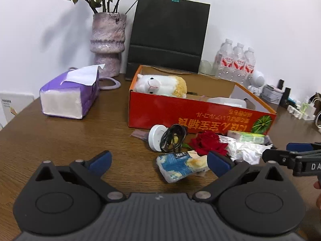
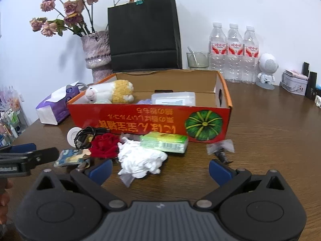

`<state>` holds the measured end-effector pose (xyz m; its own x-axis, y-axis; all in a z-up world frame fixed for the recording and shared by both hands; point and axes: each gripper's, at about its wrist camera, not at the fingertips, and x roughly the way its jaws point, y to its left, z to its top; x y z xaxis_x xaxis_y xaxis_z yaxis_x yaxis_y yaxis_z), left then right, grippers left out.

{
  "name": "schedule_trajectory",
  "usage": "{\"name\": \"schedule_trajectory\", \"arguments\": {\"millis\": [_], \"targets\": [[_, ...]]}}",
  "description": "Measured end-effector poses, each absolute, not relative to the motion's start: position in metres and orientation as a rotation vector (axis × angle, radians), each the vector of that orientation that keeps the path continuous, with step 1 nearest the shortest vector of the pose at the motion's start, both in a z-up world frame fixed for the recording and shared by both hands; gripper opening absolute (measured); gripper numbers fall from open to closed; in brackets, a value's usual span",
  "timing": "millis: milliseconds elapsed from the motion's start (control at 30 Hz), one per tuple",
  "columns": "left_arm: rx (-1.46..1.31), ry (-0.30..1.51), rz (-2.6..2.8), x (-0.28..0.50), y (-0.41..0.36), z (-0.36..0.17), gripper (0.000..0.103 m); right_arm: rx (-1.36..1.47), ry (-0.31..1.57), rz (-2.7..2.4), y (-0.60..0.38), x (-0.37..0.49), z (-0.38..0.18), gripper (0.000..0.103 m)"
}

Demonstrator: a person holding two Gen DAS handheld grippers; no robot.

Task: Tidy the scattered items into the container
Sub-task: 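Withdraw both tools from the box toward the remaining items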

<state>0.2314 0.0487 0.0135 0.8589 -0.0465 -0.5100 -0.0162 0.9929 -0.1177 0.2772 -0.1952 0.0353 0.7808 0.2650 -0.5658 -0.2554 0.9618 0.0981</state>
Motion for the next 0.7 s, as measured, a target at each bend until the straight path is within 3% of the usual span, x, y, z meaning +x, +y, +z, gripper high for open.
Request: {"name": "schedule_trajectory", "arguments": {"millis": [700], "targets": [[-0.065,0.590,-0.045,0.250,0.034,-0.003,0.103,-0.104,0.576,0.230,-0.165,0.285,0.018,0.103]]}}
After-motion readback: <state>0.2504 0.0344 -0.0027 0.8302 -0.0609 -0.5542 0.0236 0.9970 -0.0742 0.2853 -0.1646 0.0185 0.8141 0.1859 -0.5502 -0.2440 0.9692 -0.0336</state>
